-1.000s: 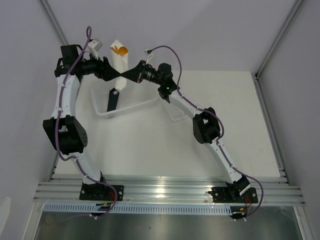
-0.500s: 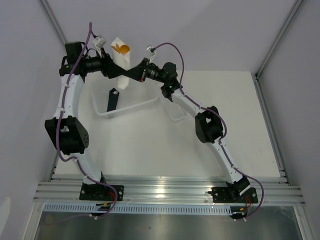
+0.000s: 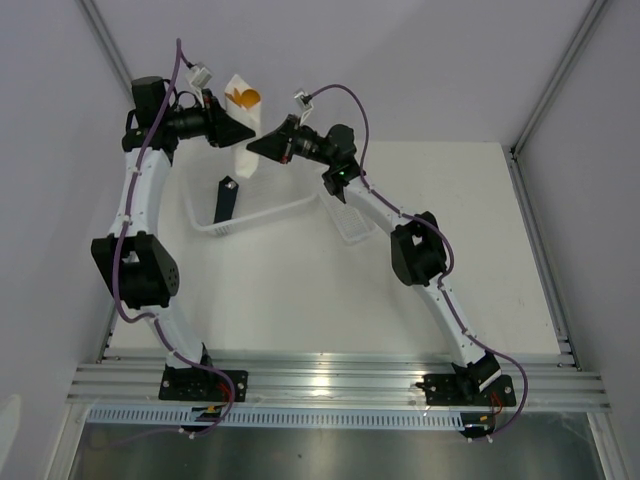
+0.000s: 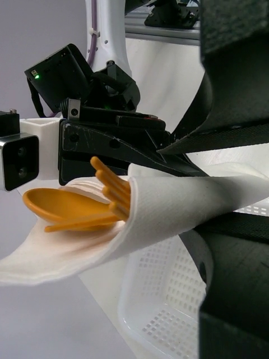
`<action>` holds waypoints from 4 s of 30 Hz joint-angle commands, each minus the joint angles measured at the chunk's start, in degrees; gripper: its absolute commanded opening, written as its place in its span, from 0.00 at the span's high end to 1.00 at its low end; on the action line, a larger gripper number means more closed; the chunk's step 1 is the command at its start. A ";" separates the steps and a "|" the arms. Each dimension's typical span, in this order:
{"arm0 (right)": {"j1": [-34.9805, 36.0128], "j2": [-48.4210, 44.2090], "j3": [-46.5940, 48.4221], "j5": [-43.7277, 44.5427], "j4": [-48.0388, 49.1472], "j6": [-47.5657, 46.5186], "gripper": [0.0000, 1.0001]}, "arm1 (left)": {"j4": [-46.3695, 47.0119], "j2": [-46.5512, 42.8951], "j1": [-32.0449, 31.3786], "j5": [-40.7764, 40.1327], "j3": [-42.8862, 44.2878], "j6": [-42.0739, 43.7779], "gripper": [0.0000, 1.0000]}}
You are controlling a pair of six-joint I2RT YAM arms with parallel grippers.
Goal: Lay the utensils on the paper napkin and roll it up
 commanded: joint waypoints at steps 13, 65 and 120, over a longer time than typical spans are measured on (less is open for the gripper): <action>-0.11 -2.54 1.70 -1.77 4.71 1.32 1.00 | 5.99 0.13 -1.89 2.35 0.13 -6.46 0.95; -6.26 -14.32 -14.21 10.96 -21.56 -14.57 0.38 | -7.54 11.45 -0.75 -25.41 1.01 -2.50 0.99; -6.00 -2.72 -4.63 31.99 -36.95 -15.02 0.51 | -31.63 33.27 -3.56 -38.34 14.54 -4.52 0.66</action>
